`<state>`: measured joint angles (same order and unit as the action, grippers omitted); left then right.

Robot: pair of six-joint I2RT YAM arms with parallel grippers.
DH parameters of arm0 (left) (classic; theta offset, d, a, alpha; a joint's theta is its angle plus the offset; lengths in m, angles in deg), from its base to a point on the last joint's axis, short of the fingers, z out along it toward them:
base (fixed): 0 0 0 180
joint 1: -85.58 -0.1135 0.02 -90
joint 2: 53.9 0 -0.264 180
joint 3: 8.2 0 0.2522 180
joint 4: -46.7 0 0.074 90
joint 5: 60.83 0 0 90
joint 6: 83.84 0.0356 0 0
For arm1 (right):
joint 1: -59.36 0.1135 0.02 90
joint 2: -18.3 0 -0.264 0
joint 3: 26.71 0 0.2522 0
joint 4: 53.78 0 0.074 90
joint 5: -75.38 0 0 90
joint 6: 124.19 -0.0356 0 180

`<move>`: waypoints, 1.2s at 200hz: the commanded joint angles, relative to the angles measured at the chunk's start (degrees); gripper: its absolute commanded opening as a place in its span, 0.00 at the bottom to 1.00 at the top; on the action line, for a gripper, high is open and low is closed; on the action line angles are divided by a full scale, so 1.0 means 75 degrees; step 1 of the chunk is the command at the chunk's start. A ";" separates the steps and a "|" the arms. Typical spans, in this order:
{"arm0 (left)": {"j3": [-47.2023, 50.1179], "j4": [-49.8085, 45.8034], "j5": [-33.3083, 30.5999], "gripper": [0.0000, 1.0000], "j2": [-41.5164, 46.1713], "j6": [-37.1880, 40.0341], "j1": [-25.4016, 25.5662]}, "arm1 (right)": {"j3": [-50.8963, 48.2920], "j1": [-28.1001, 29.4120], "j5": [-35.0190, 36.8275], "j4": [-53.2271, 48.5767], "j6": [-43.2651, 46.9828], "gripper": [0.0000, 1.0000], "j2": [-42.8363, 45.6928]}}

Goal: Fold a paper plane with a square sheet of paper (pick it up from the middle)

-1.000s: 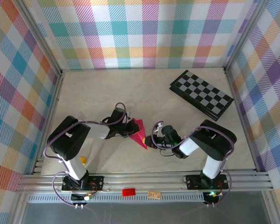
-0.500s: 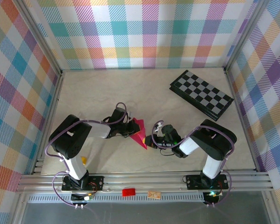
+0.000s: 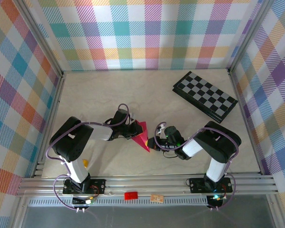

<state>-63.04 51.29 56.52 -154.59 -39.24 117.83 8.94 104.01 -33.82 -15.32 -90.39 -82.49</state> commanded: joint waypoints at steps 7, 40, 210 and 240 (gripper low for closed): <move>-0.0191 -0.0164 -0.0130 0.08 -0.0163 0.0149 0.0059 | -0.0001 0.0024 0.0019 -0.0928 0.0022 0.02 -0.0377; -0.0190 -0.0393 -0.0338 0.08 -0.0251 0.0172 0.0059 | 0.0011 0.0001 -0.0030 -0.0940 0.0019 0.02 -0.0424; 0.0133 -0.0667 -0.0813 0.04 -0.0494 0.0357 0.0059 | 0.0308 -0.0029 -0.0175 -0.1739 0.0005 0.26 0.0476; 0.0157 -0.0583 -0.0764 0.04 -0.0509 0.0353 0.0059 | 0.0398 -0.0023 0.0123 -0.2830 0.0258 0.37 0.1272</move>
<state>-63.79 49.94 54.53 -155.68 -37.91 118.09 11.21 103.63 -35.51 -25.66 -90.52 -77.27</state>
